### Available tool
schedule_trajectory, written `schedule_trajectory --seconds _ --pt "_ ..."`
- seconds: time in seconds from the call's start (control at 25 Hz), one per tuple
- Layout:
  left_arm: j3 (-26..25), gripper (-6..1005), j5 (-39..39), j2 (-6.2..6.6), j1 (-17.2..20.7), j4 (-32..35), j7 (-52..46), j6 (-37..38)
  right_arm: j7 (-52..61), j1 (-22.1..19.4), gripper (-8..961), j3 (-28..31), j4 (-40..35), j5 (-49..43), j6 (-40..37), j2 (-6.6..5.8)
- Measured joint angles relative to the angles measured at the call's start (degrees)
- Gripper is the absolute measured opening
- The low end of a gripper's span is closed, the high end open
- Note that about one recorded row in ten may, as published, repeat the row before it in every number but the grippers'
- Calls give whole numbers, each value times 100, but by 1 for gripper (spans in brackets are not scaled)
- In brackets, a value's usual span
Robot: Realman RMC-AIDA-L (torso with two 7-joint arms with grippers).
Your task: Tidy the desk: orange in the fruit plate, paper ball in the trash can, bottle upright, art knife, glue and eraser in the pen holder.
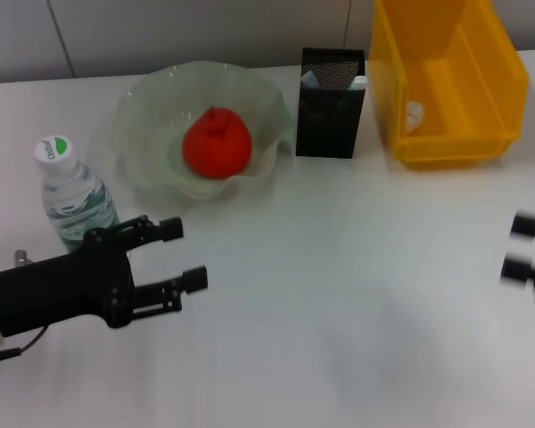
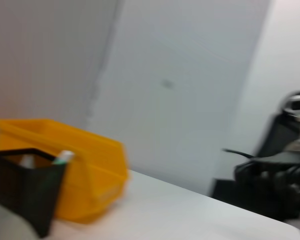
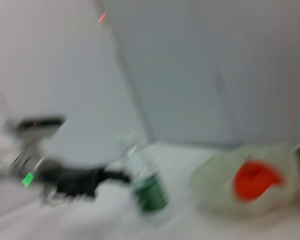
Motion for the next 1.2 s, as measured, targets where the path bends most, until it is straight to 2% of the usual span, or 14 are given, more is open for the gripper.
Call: schedule_trajectory --seconds 0.04,0.12,0.24,0.36,0.52,0.64,0.68,0.72,0.92,1.2 --pt "0 801 0 0 0 0 0 0 0 0 693 0 0 0 0 0" --pt "333 801 33 138 -111 121 -352 212 -205 118 693 0 -27 -649 -414 -38" --pt "445 801 172 179 -152 236 -572 253 -288 201 693 -7 -40 -924 -565 -47" --pt "470 801 521 162 -170 434 -776 284 -326 352 694 -37 -117 -1265 -641 -32" --pt "473 801 807 144 -198 514 -818 355 -327 617 694 -88 -165 -1680 -652 65" --pt "436 801 1016 175 -204 575 -906 382 -295 874 694 -88 -178 -1941 -501 257" --pt "431 801 1035 182 -199 591 -923 389 -295 874 694 -88 -178 -1941 -501 257" --pt "422 801 1085 201 -186 640 -958 403 -288 1003 694 -87 -182 -2043 -367 350" --pt "396 800 1151 296 -76 767 -1031 425 -266 1238 694 -107 23 -2089 -111 383" --pt "396 800 1180 307 -69 771 -1033 427 -249 1309 694 -115 56 -2078 94 383"
